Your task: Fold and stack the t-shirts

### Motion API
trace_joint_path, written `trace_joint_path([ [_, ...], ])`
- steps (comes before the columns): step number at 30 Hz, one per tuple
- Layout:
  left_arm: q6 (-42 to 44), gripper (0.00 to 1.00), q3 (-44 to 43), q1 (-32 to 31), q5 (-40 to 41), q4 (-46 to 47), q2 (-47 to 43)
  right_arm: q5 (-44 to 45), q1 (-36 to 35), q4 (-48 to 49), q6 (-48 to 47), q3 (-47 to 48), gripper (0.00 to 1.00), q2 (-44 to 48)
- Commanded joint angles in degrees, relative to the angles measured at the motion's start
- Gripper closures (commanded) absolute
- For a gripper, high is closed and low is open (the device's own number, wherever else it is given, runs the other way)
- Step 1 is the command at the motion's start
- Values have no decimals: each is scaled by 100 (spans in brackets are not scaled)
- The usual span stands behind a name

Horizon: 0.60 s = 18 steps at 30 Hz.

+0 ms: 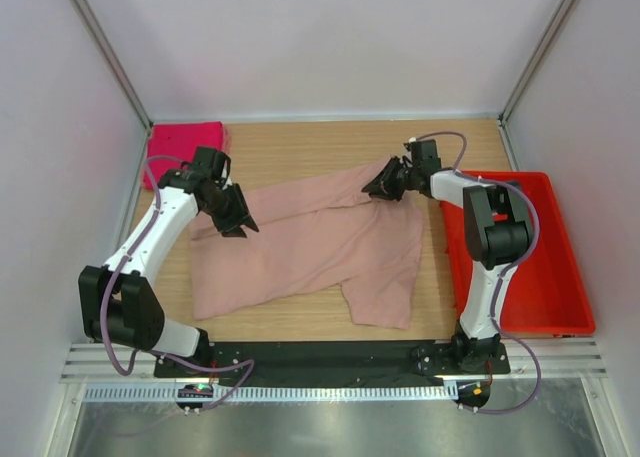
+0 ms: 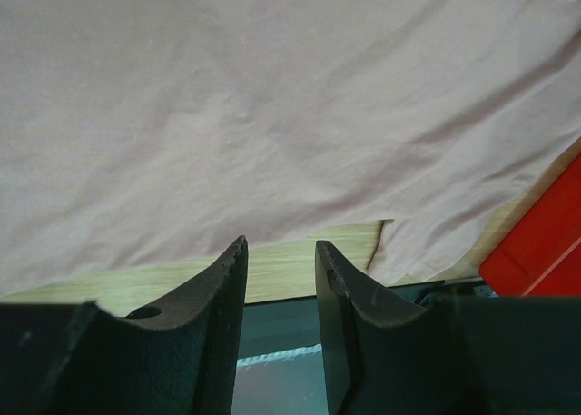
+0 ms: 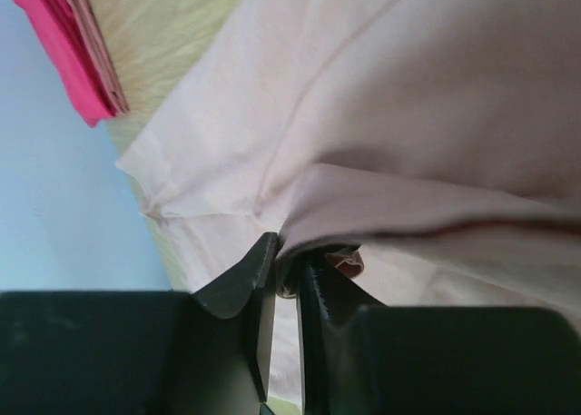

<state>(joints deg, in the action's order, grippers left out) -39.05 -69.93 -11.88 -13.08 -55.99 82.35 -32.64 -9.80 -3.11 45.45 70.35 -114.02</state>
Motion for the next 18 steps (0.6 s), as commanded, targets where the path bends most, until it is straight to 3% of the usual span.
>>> trace_joint_path([
  [1, -15, 63, -56, -16, -195, 123, -26, -163, -22, 434, 621, 505, 80, -15],
  [8, 152, 63, -310, -16, -186, 53, 132, -445, -22, 514, 1282, 806, 95, -209],
  [18, 310, 63, -135, -7, -326, 228, 334, 433, -109, -497, 1993, -583, 99, 1039],
])
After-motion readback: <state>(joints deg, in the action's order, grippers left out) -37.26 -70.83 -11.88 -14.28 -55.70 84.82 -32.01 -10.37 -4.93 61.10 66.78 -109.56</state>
